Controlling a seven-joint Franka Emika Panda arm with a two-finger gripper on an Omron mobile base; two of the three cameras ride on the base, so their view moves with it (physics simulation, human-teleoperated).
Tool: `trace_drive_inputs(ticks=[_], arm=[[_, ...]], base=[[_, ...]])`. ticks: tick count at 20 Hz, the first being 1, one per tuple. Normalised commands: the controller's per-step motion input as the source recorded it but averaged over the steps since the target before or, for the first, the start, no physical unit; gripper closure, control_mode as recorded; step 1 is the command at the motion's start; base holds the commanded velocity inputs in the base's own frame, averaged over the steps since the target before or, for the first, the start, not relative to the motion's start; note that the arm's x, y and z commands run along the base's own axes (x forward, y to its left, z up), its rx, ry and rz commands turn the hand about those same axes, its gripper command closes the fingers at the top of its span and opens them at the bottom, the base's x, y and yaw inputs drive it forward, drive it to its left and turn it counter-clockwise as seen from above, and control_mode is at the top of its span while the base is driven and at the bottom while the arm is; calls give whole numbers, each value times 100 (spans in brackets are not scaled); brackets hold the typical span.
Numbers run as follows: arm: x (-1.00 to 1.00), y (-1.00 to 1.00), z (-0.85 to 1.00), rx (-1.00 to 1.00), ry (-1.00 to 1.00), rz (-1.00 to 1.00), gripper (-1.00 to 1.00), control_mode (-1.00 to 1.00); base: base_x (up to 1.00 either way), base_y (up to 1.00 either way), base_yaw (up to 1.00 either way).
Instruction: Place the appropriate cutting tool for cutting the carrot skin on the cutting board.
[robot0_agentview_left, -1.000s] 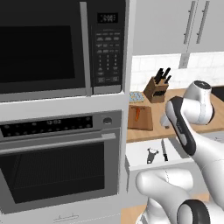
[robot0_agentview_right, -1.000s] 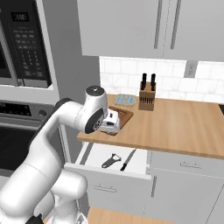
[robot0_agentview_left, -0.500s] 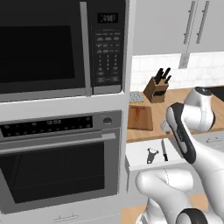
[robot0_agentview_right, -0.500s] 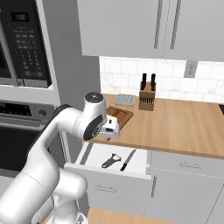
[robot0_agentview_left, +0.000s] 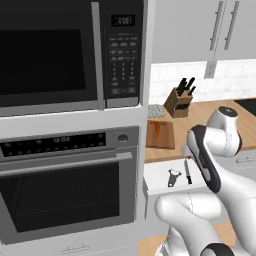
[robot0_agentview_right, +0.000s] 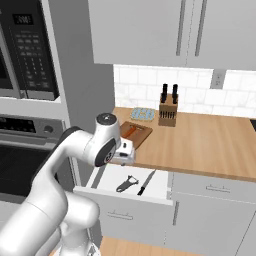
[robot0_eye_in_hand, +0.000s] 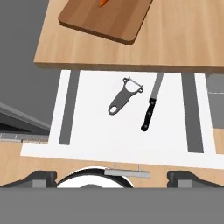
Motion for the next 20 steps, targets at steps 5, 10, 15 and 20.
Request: trace_drive_inputs(ticks=[5,10,15,20], arm=[[-2,7,-7,-1,0,-3,-100,-100],[-1,0,-12,0,-18,0,-100,-100],[-1,0,-26,0,-45,0,-100,-100],[-8,0,-2,0,-6,0,-100,-100]], base=[[0,0,0],[0,0,0],[0,0,0],[0,0,0]])
